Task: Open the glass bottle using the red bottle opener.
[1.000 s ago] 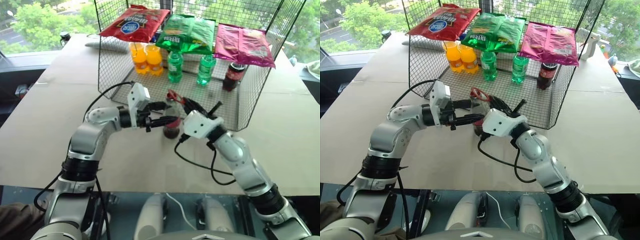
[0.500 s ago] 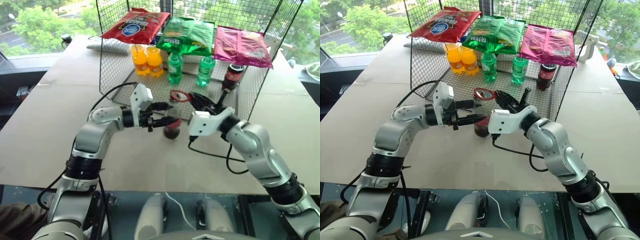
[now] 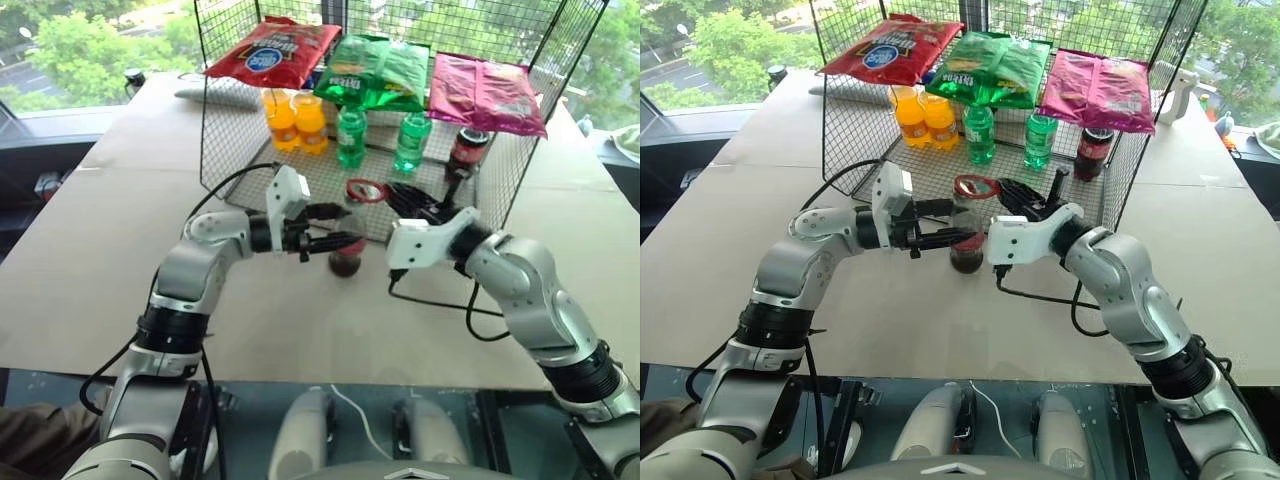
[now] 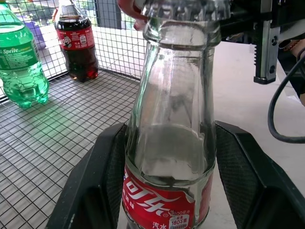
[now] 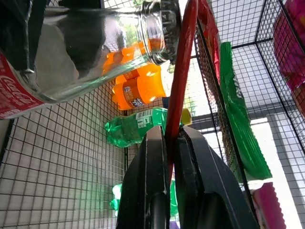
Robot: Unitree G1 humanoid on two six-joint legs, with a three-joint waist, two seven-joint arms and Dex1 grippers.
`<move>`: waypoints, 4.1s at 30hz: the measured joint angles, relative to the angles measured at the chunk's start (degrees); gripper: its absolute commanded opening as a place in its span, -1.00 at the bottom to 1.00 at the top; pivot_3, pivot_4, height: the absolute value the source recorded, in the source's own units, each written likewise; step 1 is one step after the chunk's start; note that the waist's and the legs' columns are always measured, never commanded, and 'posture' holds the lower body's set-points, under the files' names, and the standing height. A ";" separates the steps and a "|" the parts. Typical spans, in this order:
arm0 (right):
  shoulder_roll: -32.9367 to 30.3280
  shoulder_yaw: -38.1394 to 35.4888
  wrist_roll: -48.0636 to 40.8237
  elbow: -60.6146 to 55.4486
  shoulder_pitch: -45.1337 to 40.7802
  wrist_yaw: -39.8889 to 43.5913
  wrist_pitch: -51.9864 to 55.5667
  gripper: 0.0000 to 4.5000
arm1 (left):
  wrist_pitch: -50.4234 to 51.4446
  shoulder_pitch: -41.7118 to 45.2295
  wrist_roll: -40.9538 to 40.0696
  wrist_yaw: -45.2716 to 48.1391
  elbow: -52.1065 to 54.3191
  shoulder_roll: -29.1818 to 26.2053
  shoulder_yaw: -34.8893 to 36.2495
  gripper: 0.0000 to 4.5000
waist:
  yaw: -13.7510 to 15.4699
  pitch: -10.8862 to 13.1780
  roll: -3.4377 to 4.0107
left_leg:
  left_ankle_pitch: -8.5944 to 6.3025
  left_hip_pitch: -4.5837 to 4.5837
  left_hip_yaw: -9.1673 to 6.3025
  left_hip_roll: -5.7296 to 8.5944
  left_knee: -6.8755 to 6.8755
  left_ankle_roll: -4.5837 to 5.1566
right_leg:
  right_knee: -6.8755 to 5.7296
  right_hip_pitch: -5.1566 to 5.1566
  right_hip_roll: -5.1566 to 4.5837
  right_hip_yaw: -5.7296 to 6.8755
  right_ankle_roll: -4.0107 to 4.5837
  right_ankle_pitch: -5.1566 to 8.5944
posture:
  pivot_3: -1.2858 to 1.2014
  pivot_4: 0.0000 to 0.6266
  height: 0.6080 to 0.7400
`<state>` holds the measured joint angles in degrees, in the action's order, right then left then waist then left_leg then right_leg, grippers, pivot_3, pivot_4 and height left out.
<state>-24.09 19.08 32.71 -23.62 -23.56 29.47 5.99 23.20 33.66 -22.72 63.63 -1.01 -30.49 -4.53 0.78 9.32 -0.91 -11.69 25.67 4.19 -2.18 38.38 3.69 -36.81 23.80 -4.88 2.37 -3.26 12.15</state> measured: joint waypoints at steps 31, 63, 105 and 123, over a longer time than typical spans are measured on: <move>4.24 1.66 6.37 0.90 0.92 -3.06 0.80 -1.00 | 5.93 1.03 0.05 -1.36 1.93 -0.40 0.43 -0.04 | 0.03 0.00 0.11 | -0.14 0.01 -0.05 0.04 -0.07 -0.27 | 0.05 0.03 -0.12 0.05 -0.19 0.12 | 0.03 -0.52 1.00; -2.99 0.25 4.51 1.11 -4.46 3.36 -2.93 -1.00 | 3.74 0.96 0.19 -0.83 1.48 -0.83 -0.08 -0.04 | 0.17 0.14 0.28 | -0.15 0.12 -0.06 0.06 -0.11 -0.26 | 0.14 0.11 -0.25 0.08 -0.19 0.12 | 0.03 -0.52 1.00; -0.63 -3.32 -2.79 -0.82 -7.75 8.83 1.33 -1.00 | 1.19 1.11 0.08 -0.70 0.82 0.02 -0.72 -0.04 | -0.06 0.22 0.37 | -0.15 0.24 -0.03 0.02 -0.27 -0.26 | 0.24 0.29 -0.22 0.14 -0.06 0.05 | 0.03 -0.52 1.00; 17.66 -31.33 -36.97 -33.55 0.54 17.76 81.83 -1.00 | -0.29 -2.00 -0.09 -1.53 4.47 -0.48 0.06 -0.04 | -0.04 0.23 0.40 | -0.16 0.46 -0.04 0.02 -0.53 -0.26 | 0.35 0.57 -0.27 0.13 0.06 -0.01 | 0.03 -0.52 1.00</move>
<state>-6.43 -12.24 -4.25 -57.17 -23.02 47.23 87.81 22.91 31.66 -22.80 62.10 3.46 -30.97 -4.47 0.74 9.55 -0.51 -11.85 26.12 4.15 -2.16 37.86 3.43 -36.46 24.38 -5.16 2.50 -3.20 12.14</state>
